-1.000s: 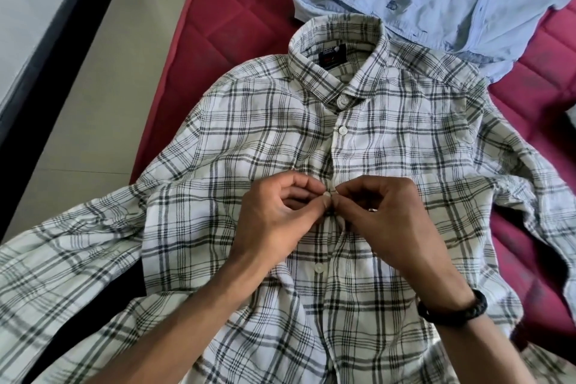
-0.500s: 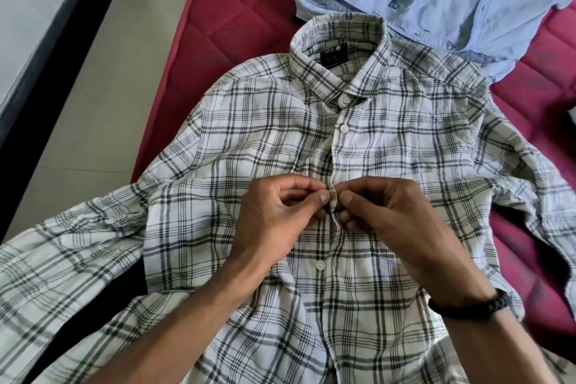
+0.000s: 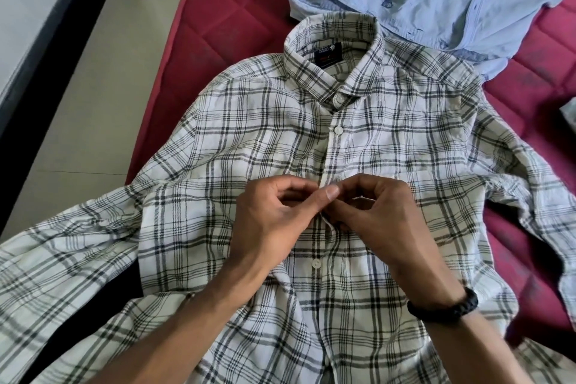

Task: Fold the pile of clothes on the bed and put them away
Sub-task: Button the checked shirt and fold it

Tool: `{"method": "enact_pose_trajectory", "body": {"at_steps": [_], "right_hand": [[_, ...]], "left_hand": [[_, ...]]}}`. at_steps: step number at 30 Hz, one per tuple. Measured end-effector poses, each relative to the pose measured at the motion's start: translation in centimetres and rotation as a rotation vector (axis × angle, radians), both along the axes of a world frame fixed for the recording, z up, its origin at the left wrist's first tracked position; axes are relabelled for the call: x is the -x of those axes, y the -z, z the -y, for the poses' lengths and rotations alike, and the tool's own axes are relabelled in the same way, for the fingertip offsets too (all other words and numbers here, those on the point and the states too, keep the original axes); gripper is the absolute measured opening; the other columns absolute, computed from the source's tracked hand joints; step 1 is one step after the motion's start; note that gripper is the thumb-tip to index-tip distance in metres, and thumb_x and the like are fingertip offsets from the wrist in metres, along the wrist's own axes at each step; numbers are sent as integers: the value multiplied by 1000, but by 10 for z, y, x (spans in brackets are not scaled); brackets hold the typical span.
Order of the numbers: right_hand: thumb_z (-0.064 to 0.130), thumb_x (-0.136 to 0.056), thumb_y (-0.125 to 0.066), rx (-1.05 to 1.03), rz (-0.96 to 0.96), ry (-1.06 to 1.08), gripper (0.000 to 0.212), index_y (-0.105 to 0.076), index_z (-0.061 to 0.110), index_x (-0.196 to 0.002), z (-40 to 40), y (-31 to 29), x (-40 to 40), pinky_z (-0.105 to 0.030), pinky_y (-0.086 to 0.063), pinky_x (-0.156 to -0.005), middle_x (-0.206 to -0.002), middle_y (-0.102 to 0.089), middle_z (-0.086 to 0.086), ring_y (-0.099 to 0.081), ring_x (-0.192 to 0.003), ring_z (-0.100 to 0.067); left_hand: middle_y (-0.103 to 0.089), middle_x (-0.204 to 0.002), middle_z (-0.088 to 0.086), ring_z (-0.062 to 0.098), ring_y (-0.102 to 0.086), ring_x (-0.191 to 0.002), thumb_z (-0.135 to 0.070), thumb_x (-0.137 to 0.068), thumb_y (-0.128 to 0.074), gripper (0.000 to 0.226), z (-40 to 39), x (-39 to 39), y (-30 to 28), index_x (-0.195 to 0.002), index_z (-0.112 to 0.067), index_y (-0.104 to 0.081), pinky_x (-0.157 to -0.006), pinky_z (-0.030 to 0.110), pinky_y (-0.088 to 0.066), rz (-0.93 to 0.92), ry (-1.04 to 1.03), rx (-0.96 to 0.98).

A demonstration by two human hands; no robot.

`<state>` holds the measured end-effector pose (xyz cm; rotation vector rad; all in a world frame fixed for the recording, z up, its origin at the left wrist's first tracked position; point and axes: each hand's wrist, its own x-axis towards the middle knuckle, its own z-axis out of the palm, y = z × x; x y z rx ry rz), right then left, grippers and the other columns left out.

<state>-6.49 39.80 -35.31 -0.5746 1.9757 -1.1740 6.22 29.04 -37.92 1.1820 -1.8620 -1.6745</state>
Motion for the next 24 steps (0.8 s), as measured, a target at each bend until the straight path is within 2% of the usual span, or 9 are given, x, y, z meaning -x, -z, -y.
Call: {"method": "enact_pose_trajectory", "body": {"at_steps": [5, 10, 16, 18, 20, 24], "right_hand": [[26, -79, -89, -7, -8, -8, 13, -78, 19, -83, 1, 2, 0, -36, -64, -69, -76, -78, 0, -76, -69, -16], [25, -79, -88, -13, -17, -17, 13, -79, 18, -84, 1, 1, 2, -40, -65, -73, -76, -78, 0, -77, -72, -18], [21, -86, -84, 35, -42, 8, 10, -78, 13, -86, 2, 2, 1, -43, -66, -69, -72, -77, -4, -76, -68, -22], [20, -89, -81, 47, -56, 19, 6, -78, 15, -89, 2, 3, 2, -44, -66, -67, -73, -77, -4, -76, -68, -21], [18, -91, -78, 48, -116, -12, 0, -78, 18, -92, 2, 5, 2, -41, -66, -66, -75, -77, 0, -76, -69, -16], [20, -93, -78, 42, -359, -170, 6, -79, 20, -98, 1, 5, 5, -28, -63, -66, -77, -75, 13, -74, -76, -4]], "left_hand": [[-79, -82, -6, 10, -77, -72, -29, -86, -83, 15, 0, 3, 8, -94, -17, -81, -65, 37, -65, -21, -49, 25], [-79, -85, -4, 11, -77, -75, -22, -89, -81, 15, -6, 3, 11, -98, -11, -79, -64, 36, -65, -95, -92, 87], [-78, -87, -4, 14, -76, -73, -19, -91, -78, 17, -8, 8, 14, -102, -23, -65, -64, 45, -64, -139, -105, 122], [-78, -89, -3, 15, -75, -73, -18, -92, -77, 20, -9, 8, 15, -102, -22, -60, -63, 46, -63, -154, -92, 133], [-77, -91, -1, 15, -75, -74, -15, -93, -75, 20, -7, 8, 16, -101, -19, -57, -63, 41, -62, -173, -76, 142], [-74, -90, 5, 20, -74, -78, -9, -95, -73, 18, -3, 6, 18, -99, -15, -56, -64, 38, -62, -232, -20, 130]]}}
